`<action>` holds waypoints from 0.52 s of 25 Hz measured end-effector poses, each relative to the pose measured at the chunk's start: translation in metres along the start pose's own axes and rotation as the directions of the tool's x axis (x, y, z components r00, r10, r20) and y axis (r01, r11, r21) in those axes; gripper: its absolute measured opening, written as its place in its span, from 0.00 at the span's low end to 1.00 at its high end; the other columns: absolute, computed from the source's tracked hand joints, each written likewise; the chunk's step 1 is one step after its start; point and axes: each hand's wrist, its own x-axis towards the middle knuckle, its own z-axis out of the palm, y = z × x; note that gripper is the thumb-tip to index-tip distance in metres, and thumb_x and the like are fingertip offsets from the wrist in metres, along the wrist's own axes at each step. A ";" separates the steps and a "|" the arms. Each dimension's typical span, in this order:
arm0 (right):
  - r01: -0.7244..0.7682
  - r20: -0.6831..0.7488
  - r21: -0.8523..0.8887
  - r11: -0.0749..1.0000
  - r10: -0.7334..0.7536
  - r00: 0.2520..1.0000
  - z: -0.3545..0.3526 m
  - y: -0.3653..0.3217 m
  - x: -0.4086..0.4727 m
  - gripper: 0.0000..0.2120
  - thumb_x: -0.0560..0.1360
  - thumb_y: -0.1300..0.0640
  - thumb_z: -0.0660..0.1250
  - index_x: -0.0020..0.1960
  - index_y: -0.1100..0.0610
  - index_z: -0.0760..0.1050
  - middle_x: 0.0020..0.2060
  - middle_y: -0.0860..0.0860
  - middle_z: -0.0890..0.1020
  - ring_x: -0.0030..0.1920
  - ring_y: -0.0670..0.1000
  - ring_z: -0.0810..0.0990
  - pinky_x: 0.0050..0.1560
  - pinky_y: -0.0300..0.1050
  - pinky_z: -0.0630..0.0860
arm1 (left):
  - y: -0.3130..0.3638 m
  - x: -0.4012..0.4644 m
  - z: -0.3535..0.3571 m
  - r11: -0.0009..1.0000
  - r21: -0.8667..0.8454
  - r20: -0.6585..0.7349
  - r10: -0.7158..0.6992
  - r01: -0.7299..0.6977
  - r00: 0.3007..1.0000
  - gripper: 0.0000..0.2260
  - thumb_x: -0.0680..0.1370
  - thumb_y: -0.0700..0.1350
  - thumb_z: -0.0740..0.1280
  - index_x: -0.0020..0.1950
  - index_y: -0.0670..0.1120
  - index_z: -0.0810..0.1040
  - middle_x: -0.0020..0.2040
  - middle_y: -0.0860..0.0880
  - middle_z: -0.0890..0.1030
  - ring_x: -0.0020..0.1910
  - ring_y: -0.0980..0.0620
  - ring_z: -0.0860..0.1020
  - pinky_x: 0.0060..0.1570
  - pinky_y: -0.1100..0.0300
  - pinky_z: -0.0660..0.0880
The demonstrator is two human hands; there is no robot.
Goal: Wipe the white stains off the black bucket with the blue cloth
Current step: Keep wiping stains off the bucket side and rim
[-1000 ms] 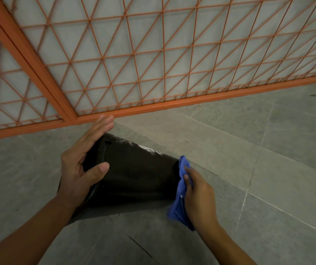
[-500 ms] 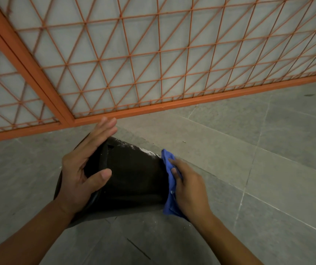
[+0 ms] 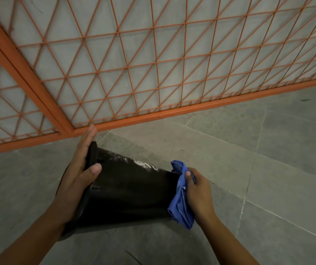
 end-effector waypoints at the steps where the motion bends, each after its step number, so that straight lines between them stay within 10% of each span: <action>1: 0.002 -0.003 0.019 1.000 -0.002 1.000 0.000 0.001 -0.001 0.12 0.79 0.56 0.55 0.55 0.55 0.76 0.48 0.51 0.82 0.49 0.50 0.79 0.53 0.48 0.74 | 0.002 0.001 0.000 0.999 0.041 0.019 0.026 -0.027 0.999 0.45 0.69 0.72 0.62 0.77 0.47 0.57 0.78 0.58 0.59 0.77 0.59 0.55 0.74 0.62 0.54; 9: 0.027 -0.050 0.015 1.000 -0.027 0.998 0.006 0.003 -0.016 0.12 0.79 0.57 0.55 0.57 0.52 0.74 0.47 0.47 0.80 0.47 0.46 0.77 0.43 0.31 0.71 | 0.000 0.000 0.009 0.955 0.226 0.046 0.187 -0.192 0.981 0.41 0.74 0.70 0.57 0.74 0.39 0.61 0.78 0.45 0.60 0.78 0.48 0.57 0.75 0.55 0.55; 13: 0.249 -0.109 -0.016 0.968 -0.249 0.962 0.028 0.008 -0.063 0.19 0.76 0.59 0.59 0.64 0.43 0.67 0.63 0.45 0.73 0.65 0.41 0.69 0.63 0.25 0.58 | -0.005 0.007 0.003 0.977 0.186 -0.005 0.107 -0.104 0.994 0.43 0.71 0.73 0.59 0.74 0.42 0.64 0.76 0.48 0.64 0.76 0.53 0.60 0.75 0.56 0.57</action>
